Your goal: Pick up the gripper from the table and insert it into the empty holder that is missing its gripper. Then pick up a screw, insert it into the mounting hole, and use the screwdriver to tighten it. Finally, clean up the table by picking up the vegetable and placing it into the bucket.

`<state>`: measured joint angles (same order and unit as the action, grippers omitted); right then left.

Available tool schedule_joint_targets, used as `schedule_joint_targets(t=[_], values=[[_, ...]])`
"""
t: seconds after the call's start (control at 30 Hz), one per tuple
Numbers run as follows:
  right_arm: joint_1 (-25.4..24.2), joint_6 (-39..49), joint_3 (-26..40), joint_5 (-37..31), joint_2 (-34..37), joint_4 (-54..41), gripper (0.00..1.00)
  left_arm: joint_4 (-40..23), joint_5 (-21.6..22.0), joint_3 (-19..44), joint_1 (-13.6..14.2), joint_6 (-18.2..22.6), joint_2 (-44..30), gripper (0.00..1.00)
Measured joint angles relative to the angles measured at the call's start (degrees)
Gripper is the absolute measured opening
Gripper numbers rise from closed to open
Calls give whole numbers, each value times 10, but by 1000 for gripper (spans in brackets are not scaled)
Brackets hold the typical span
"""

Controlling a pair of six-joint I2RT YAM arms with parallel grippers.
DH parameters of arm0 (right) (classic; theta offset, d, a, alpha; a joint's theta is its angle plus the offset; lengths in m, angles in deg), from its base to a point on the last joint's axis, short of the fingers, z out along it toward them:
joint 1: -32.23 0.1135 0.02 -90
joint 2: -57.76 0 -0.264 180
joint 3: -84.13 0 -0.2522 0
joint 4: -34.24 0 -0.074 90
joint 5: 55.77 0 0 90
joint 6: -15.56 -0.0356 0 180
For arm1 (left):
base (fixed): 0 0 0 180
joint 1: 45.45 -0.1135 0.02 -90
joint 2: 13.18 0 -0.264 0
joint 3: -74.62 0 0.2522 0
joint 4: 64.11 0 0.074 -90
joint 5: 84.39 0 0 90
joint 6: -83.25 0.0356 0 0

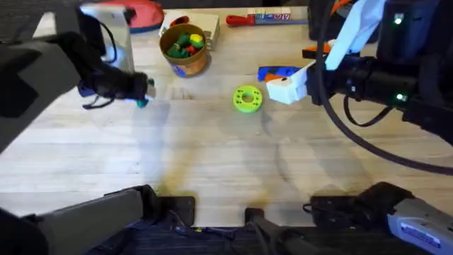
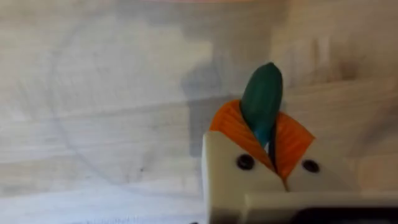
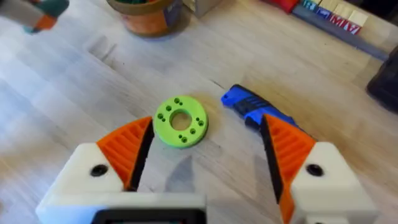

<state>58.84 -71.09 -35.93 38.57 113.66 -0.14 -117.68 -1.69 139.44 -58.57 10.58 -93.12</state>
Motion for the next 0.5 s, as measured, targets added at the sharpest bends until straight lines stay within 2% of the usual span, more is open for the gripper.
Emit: schedule_joint_targets(t=[0.13, 0.3, 0.4, 0.5], values=[[0, 0, 0, 0, 0, 9, 992, 73, -64, 43, 0, -41, 18, 25], [0, 0, 0, 0, 0, 9, 992, 198, -141, 50, 0, -136, 19, 25], [0, 0, 0, 0, 0, 9, 991, 247, -167, 50, 6, -188, 16, 25], [0, 0, 0, 0, 0, 9, 991, 282, -182, 50, 26, -231, 1, 25]])
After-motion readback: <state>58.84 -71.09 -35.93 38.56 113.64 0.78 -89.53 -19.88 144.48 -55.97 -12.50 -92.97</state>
